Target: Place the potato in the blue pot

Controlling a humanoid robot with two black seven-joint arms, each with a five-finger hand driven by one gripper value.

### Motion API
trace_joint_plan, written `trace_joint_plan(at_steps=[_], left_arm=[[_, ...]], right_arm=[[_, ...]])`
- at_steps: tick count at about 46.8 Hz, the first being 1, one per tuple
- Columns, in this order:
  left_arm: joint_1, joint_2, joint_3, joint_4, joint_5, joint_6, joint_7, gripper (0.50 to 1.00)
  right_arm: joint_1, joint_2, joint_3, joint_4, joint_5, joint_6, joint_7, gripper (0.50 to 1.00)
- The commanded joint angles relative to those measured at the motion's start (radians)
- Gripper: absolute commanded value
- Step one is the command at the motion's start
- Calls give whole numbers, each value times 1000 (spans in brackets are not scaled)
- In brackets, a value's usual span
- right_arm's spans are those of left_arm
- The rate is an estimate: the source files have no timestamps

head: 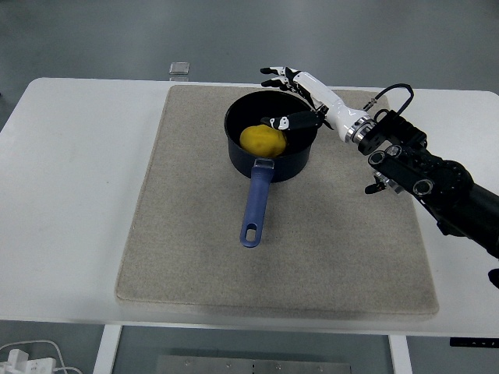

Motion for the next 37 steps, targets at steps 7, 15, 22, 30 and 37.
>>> trace_joint_plan(at_steps=[7, 15, 22, 30, 37], left_arm=[[0, 0, 0, 0, 0, 0, 0, 999], [0, 0, 0, 0, 0, 0, 0, 999], [2, 0, 0, 2, 0, 0, 0, 999], [2, 0, 0, 2, 0, 0, 0, 999], [2, 0, 0, 2, 0, 0, 0, 999]], right_arm=[[9, -10, -1, 0, 174, 9, -21, 919], [14, -27, 0, 3, 368, 25, -21, 926], [12, -50, 7, 1, 611, 122, -23, 928], [9, -91, 43, 0, 931, 177, -147, 928], [6, -102, 69, -8, 1073, 167, -311, 928]])
